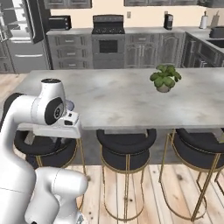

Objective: Retrieve the butter from the fridge and place it on a plate on the dining table. Then retrieve the butter knife by the fridge and place it near the plate.

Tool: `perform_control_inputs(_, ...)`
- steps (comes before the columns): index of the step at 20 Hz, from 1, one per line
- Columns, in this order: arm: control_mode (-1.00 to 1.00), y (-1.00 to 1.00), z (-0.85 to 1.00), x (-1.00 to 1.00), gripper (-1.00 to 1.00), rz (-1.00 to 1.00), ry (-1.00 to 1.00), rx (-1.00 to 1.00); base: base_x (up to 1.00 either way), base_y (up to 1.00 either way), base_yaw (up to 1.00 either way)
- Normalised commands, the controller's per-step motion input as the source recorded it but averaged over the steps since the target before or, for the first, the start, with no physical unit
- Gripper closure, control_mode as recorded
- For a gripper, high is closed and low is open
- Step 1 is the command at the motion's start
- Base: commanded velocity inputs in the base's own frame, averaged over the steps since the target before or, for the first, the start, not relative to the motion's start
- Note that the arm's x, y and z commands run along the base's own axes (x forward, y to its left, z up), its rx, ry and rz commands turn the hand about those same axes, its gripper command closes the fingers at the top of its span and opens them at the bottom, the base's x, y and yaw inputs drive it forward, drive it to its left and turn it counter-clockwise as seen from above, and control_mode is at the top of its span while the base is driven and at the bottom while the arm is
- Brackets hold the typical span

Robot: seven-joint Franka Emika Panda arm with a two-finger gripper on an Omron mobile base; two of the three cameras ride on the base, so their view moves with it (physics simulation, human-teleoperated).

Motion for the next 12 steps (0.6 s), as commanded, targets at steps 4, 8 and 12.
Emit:
perform_control_inputs(4, 1.00, 0.00, 0.00, 0.00, 1.00, 0.00, 0.00, 0.00, 0.62, 0.23, -0.02)
perform_control_inputs(8, 1.00, 0.00, 0.00, 0.00, 1.00, 0.00, 0.00, 0.00, 0.47, 0.41, 0.00)
perform_control_inputs(12, 1.00, 0.00, 0.00, 0.00, 1.00, 0.00, 0.00, 0.00, 0.55, 0.38, -0.01)
